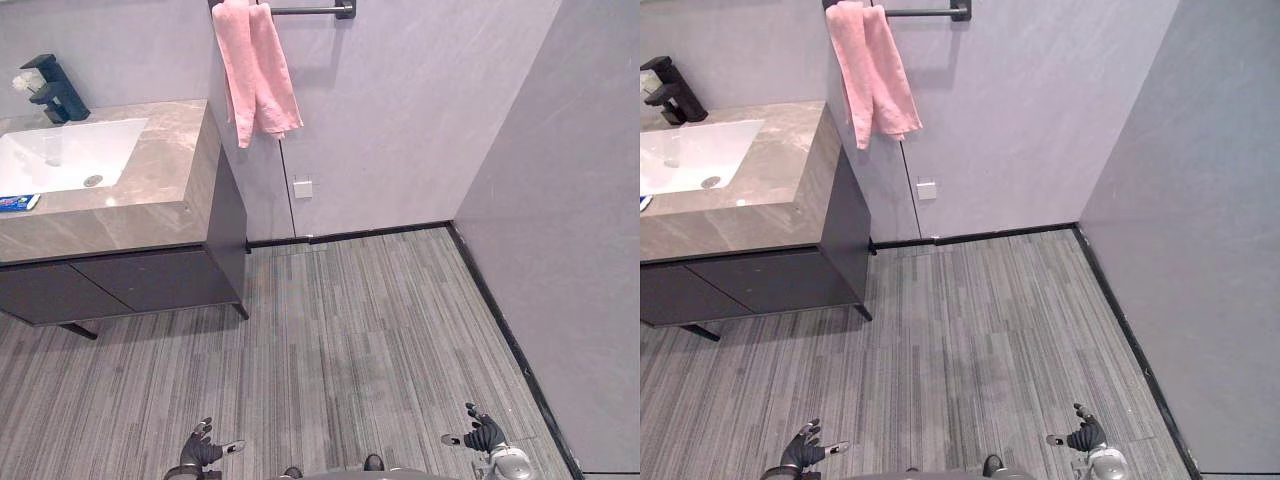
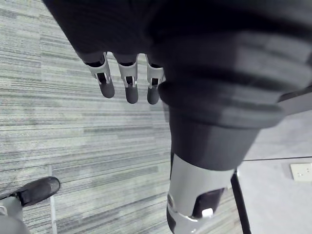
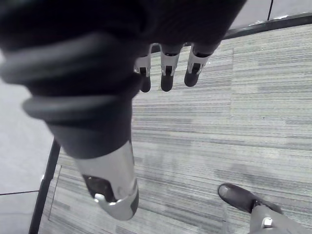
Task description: Organize washtable
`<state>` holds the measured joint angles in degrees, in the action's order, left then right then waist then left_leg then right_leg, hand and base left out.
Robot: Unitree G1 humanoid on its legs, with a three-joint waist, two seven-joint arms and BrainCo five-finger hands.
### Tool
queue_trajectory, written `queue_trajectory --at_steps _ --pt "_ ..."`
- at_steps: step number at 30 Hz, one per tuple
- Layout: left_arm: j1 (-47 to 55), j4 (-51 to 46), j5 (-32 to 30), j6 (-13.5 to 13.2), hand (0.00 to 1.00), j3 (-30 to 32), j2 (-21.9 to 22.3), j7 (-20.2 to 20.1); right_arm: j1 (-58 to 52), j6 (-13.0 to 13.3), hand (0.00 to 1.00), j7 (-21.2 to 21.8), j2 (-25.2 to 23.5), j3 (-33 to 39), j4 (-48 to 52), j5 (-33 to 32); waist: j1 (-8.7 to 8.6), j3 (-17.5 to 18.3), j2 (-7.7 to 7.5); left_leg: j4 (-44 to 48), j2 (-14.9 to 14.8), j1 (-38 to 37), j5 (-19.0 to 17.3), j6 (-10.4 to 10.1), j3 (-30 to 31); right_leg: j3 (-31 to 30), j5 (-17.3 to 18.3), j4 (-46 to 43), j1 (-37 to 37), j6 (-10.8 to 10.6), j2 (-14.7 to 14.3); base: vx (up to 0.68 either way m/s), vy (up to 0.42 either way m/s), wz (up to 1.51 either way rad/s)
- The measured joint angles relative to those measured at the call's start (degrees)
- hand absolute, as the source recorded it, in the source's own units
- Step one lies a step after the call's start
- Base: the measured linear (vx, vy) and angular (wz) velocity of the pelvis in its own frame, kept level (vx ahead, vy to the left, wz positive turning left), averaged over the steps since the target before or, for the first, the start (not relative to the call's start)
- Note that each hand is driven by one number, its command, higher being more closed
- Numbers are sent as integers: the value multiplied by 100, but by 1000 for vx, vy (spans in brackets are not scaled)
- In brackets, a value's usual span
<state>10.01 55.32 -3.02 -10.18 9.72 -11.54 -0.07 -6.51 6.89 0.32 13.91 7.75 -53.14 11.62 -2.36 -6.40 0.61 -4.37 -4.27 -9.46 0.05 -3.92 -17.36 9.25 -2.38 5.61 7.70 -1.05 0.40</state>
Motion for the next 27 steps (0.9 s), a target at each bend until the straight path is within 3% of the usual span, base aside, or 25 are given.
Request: queue_trajectory --at_steps 20,27 --pt "-8 50 -3 37 0 -3 143 -105 -21 -113 0 1 -115 321 -227 -48 -13 -19 7 -77 -1 64 -6 1 -50 -50 12 3 -108 -8 -18 -20 -9 -1" --pt "-70 33 3 39 0 -17 162 -92 108 -128 0 1 -150 324 -226 -97 10 -27 -10 3 1 248 -143 38 -318 -272 72 -11 -397 -75 -11 -20 -12 -16"
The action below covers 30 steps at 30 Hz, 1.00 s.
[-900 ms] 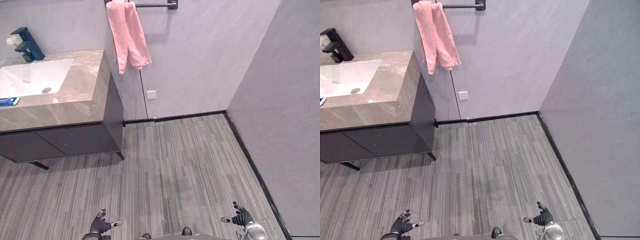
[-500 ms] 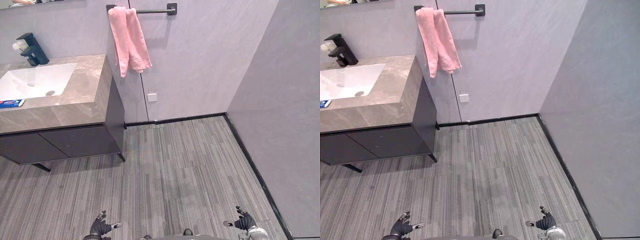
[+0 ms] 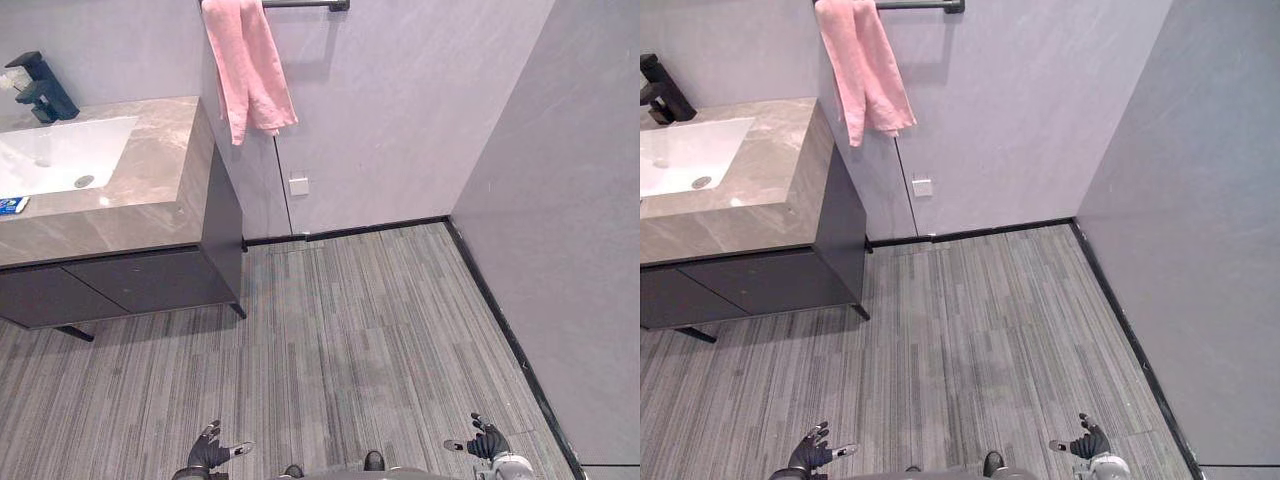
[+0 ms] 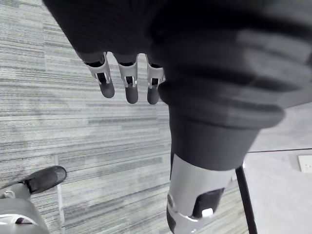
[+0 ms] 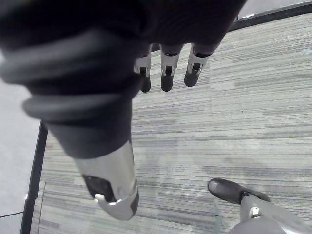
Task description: Organize washtable
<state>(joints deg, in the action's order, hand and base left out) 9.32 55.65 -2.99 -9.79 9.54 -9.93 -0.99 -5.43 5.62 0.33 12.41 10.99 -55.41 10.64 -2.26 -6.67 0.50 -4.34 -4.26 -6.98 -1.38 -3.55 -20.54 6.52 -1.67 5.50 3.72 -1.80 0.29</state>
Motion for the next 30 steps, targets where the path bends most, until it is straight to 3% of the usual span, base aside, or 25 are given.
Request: queue_trajectory --at_steps 2,4,6,7,9,11,13,15,17,18,19,20,21,22,24,25,26,27,28,30 --pt "-40 -8 3 3 0 -10 28 3 112 -15 0 0 -46 31 1 -5 6 -45 -7 240 -47 155 -205 -3 -93 -133 141 -264 -230 -3 2 4 -4 -38" --pt "-68 -46 6 7 0 -57 36 1 185 -62 0 0 -104 33 1 -7 8 -95 -15 552 -99 286 -454 14 -189 -226 498 -889 -577 -31 32 57 17 -28" --pt "-105 -116 7 10 0 -137 39 2 174 -99 0 0 -141 44 2 -10 -11 -127 -48 865 -64 323 -712 29 -229 -251 1013 -1809 -937 -148 179 146 44 -10" --pt "-160 -133 9 11 0 -213 38 3 134 -115 0 2 -148 43 2 -12 2 -134 -44 1012 -48 314 -833 66 -267 -230 1181 -2304 -1060 -316 272 200 64 -21" --pt "-191 -208 9 10 0 -269 36 2 192 -124 0 5 -182 24 3 -54 -7 -217 13 1113 -27 211 -939 107 -334 -115 1237 -3251 -1429 -397 384 187 95 -20" --pt "-279 -241 14 10 0 -279 15 5 246 -125 0 22 -259 -24 9 -109 -27 -337 -13 956 101 -192 -1043 200 -272 146 1122 -4736 -1873 -523 695 254 121 12" --pt "-370 -309 16 29 0 -318 -13 19 248 -122 0 93 -287 -35 9 -146 -63 -433 32 855 126 -418 -1111 251 -128 296 1522 -5183 -2198 -399 806 246 49 31" --pt "-467 -324 22 48 0 -318 -31 42 319 -118 0 109 -222 -87 24 -155 -116 -466 39 830 42 -467 -1150 243 59 439 1658 -4867 -2479 -284 765 286 -29 53" --pt "-570 -323 24 49 0 -320 -22 98 386 -116 0 105 -173 -160 36 -157 -224 -637 111 826 -142 -583 -1152 238 249 527 1561 -4156 -2638 -170 595 326 -122 62" --pt "-577 -326 29 45 0 -363 -33 100 363 -105 0 106 -157 -238 78 -161 -272 -634 94 830 -178 -642 -1168 176 351 505 1082 -3259 -2606 -105 450 422 -189 61" --pt "-534 -316 51 40 0 -453 -82 97 267 -96 0 105 -148 -259 74 -162 -294 -625 -99 829 -130 -811 -1289 -112 448 354 116 -2753 -2549 255 484 511 -227 48" --pt "-591 -233 61 45 0 -456 71 102 314 -106 0 98 -34 -244 45 -163 -273 -702 187 839 -357 -950 -1403 -292 483 485 357 -3139 -2577 312 355 438 -196 24" --pt "-587 -227 61 39 0 -481 94 89 321 -107 0 90 -33 -236 63 -165 -274 -682 232 871 -401 -941 -1367 -349 492 511 530 -3263 -2608 335 341 382 -201 5" --pt "-596 -227 62 39 0 -490 128 99 332 -99 0 93 -47 -232 106 -165 -306 -686 243 1058 -444 -871 -1248 -553 530 531 810 -3391 -2634 374 360 377 -233 14" --pt "-601 -227 58 40 0 -491 198 96 318 -103 0 98 -61 -171 100 -166 -317 -680 261 1789 -589 -527 -1027 -872 688 613 1016 -3329 -2458 456 336 384 -270 22" --pt "-574 -222 56 42 0 -484 270 93 205 -103 0 98 -94 -153 99 -171 -321 -685 258 2977 -804 -97 -702 -947 989 705 1089 -2997 -1990 482 242 398 -268 27" --pt "-560 -222 55 45 0 -484 302 82 116 -102 0 97 -115 -153 126 -219 -324 -692 246 3632 -917 127 -505 -939 1128 756 1108 -2795 -1728 512 210 460 -268 35" --pt "-541 -243 55 42 0 -473 344 49 -61 -102 0 88 -179 -138 199 -279 -270 -705 212 4812 -1152 527 -547 -937 1203 832 1142 -2494 -1222 559 123 349 -178 19" --pt "-513 -272 55 43 0 -454 360 28 -129 -103 0 85 -205 -137 252 -328 -211 -700 188 5266 -1255 711 -561 -915 1137 828 1156 -2361 -991 582 75 308 -139 0" --pt "-455 -354 55 46 0 -413 414 -11 -148 -85 0 71 -342 -14 335 -439 -102 -691 76 5886 -1408 1359 -820 -482 710 747 1165 -1914 -378 595 26 287 -97 -19"
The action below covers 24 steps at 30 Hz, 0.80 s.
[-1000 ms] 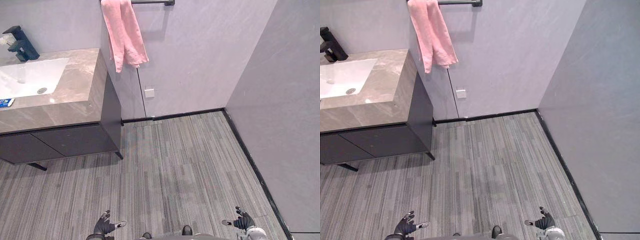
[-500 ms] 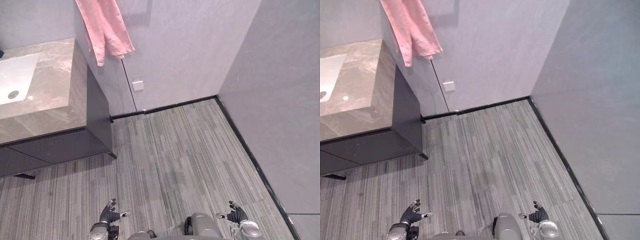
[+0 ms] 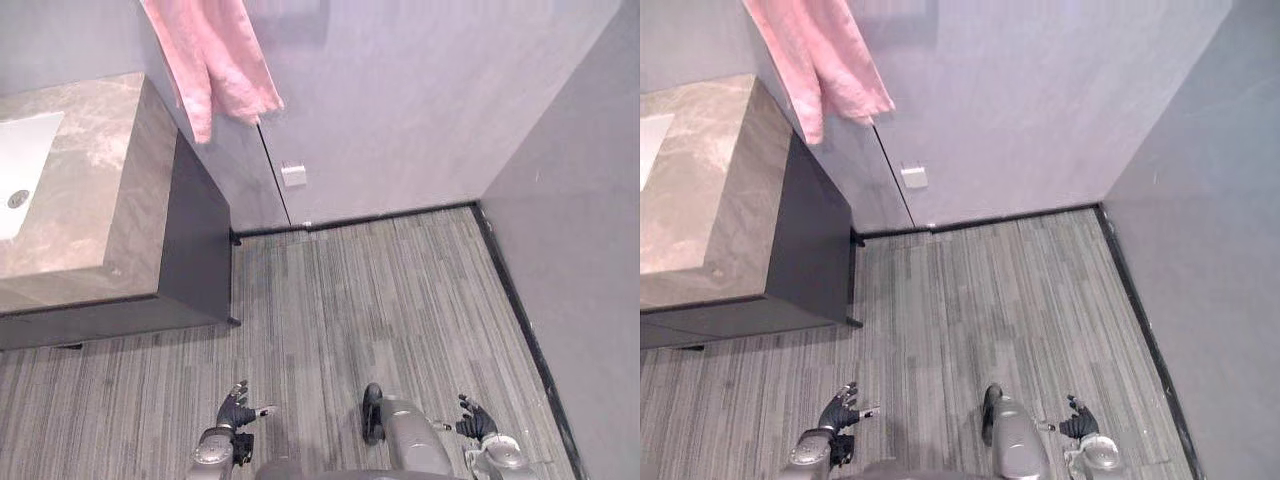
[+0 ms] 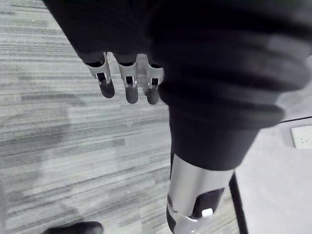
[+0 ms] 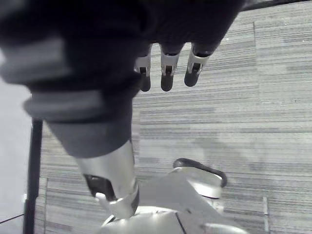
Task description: Organize washtable
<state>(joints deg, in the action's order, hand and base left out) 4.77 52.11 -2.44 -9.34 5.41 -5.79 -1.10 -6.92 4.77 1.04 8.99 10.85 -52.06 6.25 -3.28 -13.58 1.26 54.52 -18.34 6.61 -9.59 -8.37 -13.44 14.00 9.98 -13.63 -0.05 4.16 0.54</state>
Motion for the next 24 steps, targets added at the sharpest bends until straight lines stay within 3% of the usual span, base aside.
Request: queue_trajectory --at_steps 2,5,6,7,8,9,10,12,14,15,16,17,18,19,20,21,22,24 --pt "-2 -4 0 1 0 -1 48 -4 37 8 0 -16 -54 97 -2 -119 120 -14 -38 -583 82 415 -145 228 -360 -112 -12 288 309 -19 23 251 4 -24" --pt "13 -5 5 -3 0 -1 46 -6 94 12 0 -22 -111 285 -10 -148 165 -36 -85 -2056 474 684 -177 289 -427 -226 7 505 589 -140 177 289 114 -23" --pt "0 -1 4 -1 0 -22 50 -4 122 20 0 -80 -77 293 -53 -165 176 -28 -86 -3069 757 686 -39 247 -307 -304 77 532 672 -282 298 288 198 -27" --pt "34 19 2 -5 0 -45 69 -4 86 29 0 -103 -2 285 -60 -167 182 46 32 -4040 958 629 371 178 -96 -391 176 569 708 -467 300 286 225 -36" --pt "67 39 2 -3 0 -51 71 -3 71 29 0 -107 32 275 -78 -166 211 91 106 -4172 958 629 801 292 -3 -491 249 565 712 -554 266 312 254 -48" --pt "101 79 5 1 0 -35 -4 -2 87 20 0 -107 -29 242 -132 -165 258 164 34 -4131 1089 534 864 626 -49 -655 354 531 789 -670 383 343 223 -33" --pt "81 83 2 -2 0 -24 -93 5 76 36 0 -99 -85 222 -115 -163 244 251 -173 -4058 1301 560 659 697 -103 -675 491 474 766 -809 610 363 193 -20" --pt "30 106 -9 2 0 -26 -156 -2 90 34 0 -92 -84 226 -150 -149 259 281 -337 -3892 1455 525 332 771 -258 -895 624 -51 590 -841 852 403 183 -19" --pt "40 152 -10 6 0 -25 -159 -3 218 34 0 -83 -86 198 -172 -113 285 285 -342 -3924 1507 279 131 816 -414 -1275 555 -1240 96 -975 938 383 200 -35" --pt "58 152 -8 11 0 -38 -169 0 265 33 0 -81 -93 158 -175 -100 248 284 -349 -3983 1547 89 34 843 -446 -1400 376 -1988 -213 -1316 987 288 136 -14" --pt "69 142 4 11 0 -99 -204 5 276 35 0 -77 -117 84 -173 -64 208 283 -337 -4042 1566 -186 -103 923 -441 -1482 -7 -2871 -508 -1882 1042 368 135 -10" --pt "29 142 10 11 0 -138 -264 8 290 34 0 -67 -149 -18 -178 -11 204 270 -309 -4050 1568 -455 -195 952 -445 -1456 68 -3627 -788 -1690 1057 379 107 -2" --pt "24 142 14 11 0 -138 -286 16 294 34 0 -63 -164 -37 -178 2 198 265 -300 -4076 1567 -583 -240 969 -444 -1378 224 -3901 -932 -1520 1063 473 43 7" --pt "24 137 20 11 0 -138 -315 47 309 33 0 -63 -159 -95 -179 13 139 261 -285 -4286 1546 -952 -248 950 -420 -1066 521 -4056 -1229 -1147 1035 412 0 15" --pt "20 125 26 8 0 -136 -322 65 310 33 0 -64 -145 -136 -187 18 104 237 -231 -4384 1508 -1078 -243 943 -406 -909 599 -3975 -1362 -1009 998 493 -44 16" --pt "-50 124 27 8 0 -133 -338 113 372 36 0 -63 -123 -186 -186 52 79 201 -164 -4455 1371 -1251 -236 931 -408 -656 703 -3593 -1650 -810 813 326 -68 7" --pt "-83 124 28 9 0 -129 -338 118 387 36 0 -64 -119 -187 -182 62 77 184 -132 -4448 1300 -1312 -236 930 -401 -575 715 -3271 -1789 -762 703 394 -130 18" --pt "-119 124 32 3 0 -125 -390 118 379 38 0 -70 -103 -235 -180 59 35 195 -156 -4481 1199 -1494 -246 856 -322 -563 305 -1663 -2016 -669 458 453 -196 42"
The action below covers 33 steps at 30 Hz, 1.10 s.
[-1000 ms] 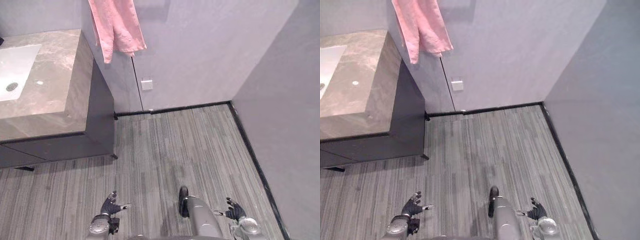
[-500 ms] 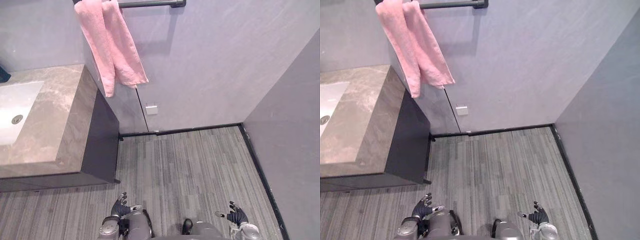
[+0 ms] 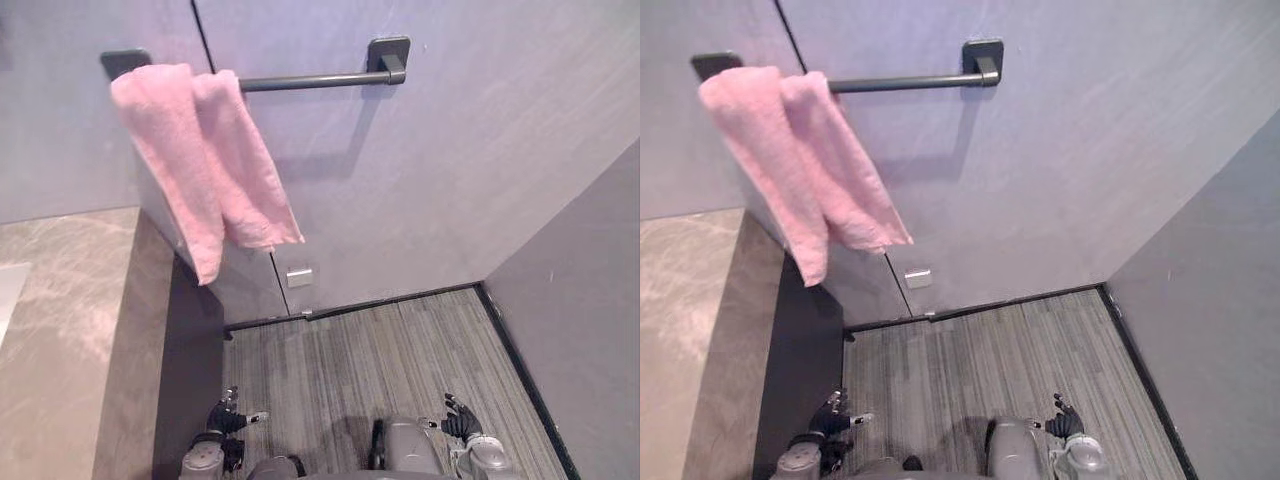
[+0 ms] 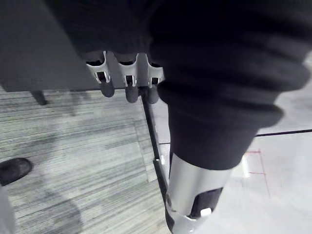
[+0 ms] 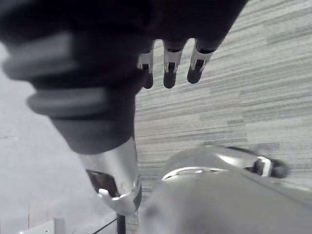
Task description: Organize washtable
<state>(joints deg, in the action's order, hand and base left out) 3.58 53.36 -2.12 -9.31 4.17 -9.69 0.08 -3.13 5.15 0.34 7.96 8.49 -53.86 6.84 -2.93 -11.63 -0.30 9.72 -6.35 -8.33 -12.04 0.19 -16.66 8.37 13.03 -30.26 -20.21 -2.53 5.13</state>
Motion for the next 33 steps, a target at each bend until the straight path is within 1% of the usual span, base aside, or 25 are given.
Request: queue_trajectory --at_steps 1,2,3,4,5,6,7,8,9,10,11,12,13,14,15,16,17,19,20,21,23,24,26,27,33 --pt "1 7 4 -4 0 -2 -24 -6 -145 0 0 -3 9 -13 -17 0 -56 80 -220 -41 141 -135 -71 -334 130 -184 -1358 1140 164 104 2 536 -222 48" --pt "-31 88 3 -3 0 -8 183 -13 -70 -18 0 -9 153 15 -157 0 -47 52 147 -160 -129 -286 -175 -501 269 -113 -1384 982 232 361 -221 441 -162 40" --pt "-26 75 -6 -20 0 -6 221 -19 -56 -19 0 -15 185 43 -144 -2 -48 61 203 -176 -159 -268 -145 -543 306 -103 -1270 967 232 377 -235 383 -147 19" --pt "-46 66 -8 -51 0 9 276 -9 -27 -1 0 -12 240 194 -139 -3 -63 37 262 -142 -197 -253 34 -726 366 -30 -1026 884 234 425 -238 267 -122 21" --pt "-52 68 -9 -51 0 9 285 -11 -32 -9 0 -11 224 236 -151 -3 -78 36 261 -92 -208 -228 116 -785 407 20 -943 846 254 426 -216 318 -189 48" --pt "-66 69 -14 -49 0 13 306 -14 -132 -20 0 -11 190 253 -150 -6 -121 11 260 273 -300 -114 186 -893 503 197 -813 865 457 456 -171 324 -245 87" --pt "-86 42 -16 -47 0 82 360 -14 -346 -31 0 -12 122 274 -136 -18 -104 -19 215 1153 -455 153 287 -1071 597 415 -648 1003 861 473 -105 262 -204 93" --pt "-81 1 -17 -48 0 117 394 -13 -404 -41 0 -22 96 278 -111 -25 -88 -33 187 1570 -535 290 359 -1193 594 480 -601 1080 1028 469 -92 229 -179 87" --pt "-55 -108 -19 -50 0 126 474 -15 -523 -56 0 -23 85 276 -25 -37 -53 -52 150 2402 -759 619 421 -1299 498 611 -553 1266 1350 489 -106 198 -83 43" --pt "-9 -123 -20 -46 0 122 557 -25 -553 -60 0 -25 34 285 110 -79 46 -49 149 2936 -961 884 305 -1093 195 671 -516 1460 1615 535 -120 231 -86 28" --pt "-1 -123 -21 -40 0 123 584 -26 -551 -54 0 -28 28 301 167 -89 68 -44 140 2992 -990 977 244 -994 60 671 -518 1530 1691 533 -116 176 -30 7" --pt "0 -124 -21 -38 0 123 627 -25 -529 -46 0 -39 22 372 265 -153 73 -43 136 2877 -977 1101 140 -821 -138 673 -556 1657 1778 473 -95 130 17 -2" --pt "9 -122 -21 -40 0 119 635 -23 -449 -25 0 -40 13 438 318 -223 83 -41 138 2176 -851 1180 106 -731 -258 637 -606 1795 1912 396 -75 178 66 -12" --pt "25 -114 -22 -40 0 119 625 -22 -396 -21 0 -43 0 468 310 -230 93 -37 143 1498 -726 1179 113 -727 -220 584 -623 1804 1917 368 -75 176 94 -22" --pt "35 -105 -22 -39 0 117 625 -21 -374 -19 0 -42 -6 476 308 -230 95 -28 158 1029 -641 1155 224 -648 -167 557 -623 1805 1913 344 -79 185 135 -32" --pt "47 -76 -24 -33 0 93 596 -20 -344 -10 0 -44 -31 495 238 -230 85 49 251 201 -479 1097 841 -588 -50 443 -579 1799 1892 217 -148 193 111 -23" --pt "50 -64 -24 -11 0 92 543 -15 -377 -17 0 -31 -82 485 203 -229 86 106 158 1 -361 982 943 -539 -66 385 -630 1878 1936 132 -116 203 107 -15" --pt "15 -61 -42 -9 0 88 444 -17 -408 -14 0 -22 -88 495 113 -229 77 144 54 -258 -256 843 954 -521 -76 378 -664 2064 2031 76 -46 164 99 2" --pt "11 -58 -80 -7 0 85 371 -17 -440 -14 0 -28 -86 506 89 -228 71 171 7 -398 -152 748 967 -502 -89 378 -662 2117 2089 71 4 120 102 5" --pt "13 -58 -80 -6 0 80 350 -17 -456 -14 0 -29 -85 505 89 -227 70 176 2 -440 -131 709 968 -500 -88 375 -661 2143 2125 69 15 100 81 3" --pt "24 -51 -83 -5 0 37 253 -18 -483 -13 0 -25 -86 502 59 -225 67 187 21 -747 -3 476 1061 -473 -90 390 -630 2225 2273 22 66 90 58 6" --pt "24 -51 -83 -5 0 37 240 -18 -481 -13 0 -25 -85 503 59 -223 66 189 31 -796 11 444 1080 -473 -86 395 -625 2240 2291 14 69 69 15 7" --pt "50 -41 -83 -5 0 20 226 -18 -458 -11 0 -25 -66 502 40 -220 67 241 114 -928 26 397 1129 -483 -64 411 -624 2259 2300 13 57 50 -14 5" --pt "57 -35 -83 -5 0 7 225 -18 -443 -8 0 -25 -63 502 5 -220 67 249 126 -945 27 388 1142 -484 -60 413 -624 2261 2305 13 53 32 -28 5" --pt "121 -33 -82 -6 0 -23 191 -18 -385 -9 0 -19 -37 499 -155 -177 57 269 102 -1216 35 237 1280 -481 68 491 -625 2296 2407 14 6 -26 -21 8"
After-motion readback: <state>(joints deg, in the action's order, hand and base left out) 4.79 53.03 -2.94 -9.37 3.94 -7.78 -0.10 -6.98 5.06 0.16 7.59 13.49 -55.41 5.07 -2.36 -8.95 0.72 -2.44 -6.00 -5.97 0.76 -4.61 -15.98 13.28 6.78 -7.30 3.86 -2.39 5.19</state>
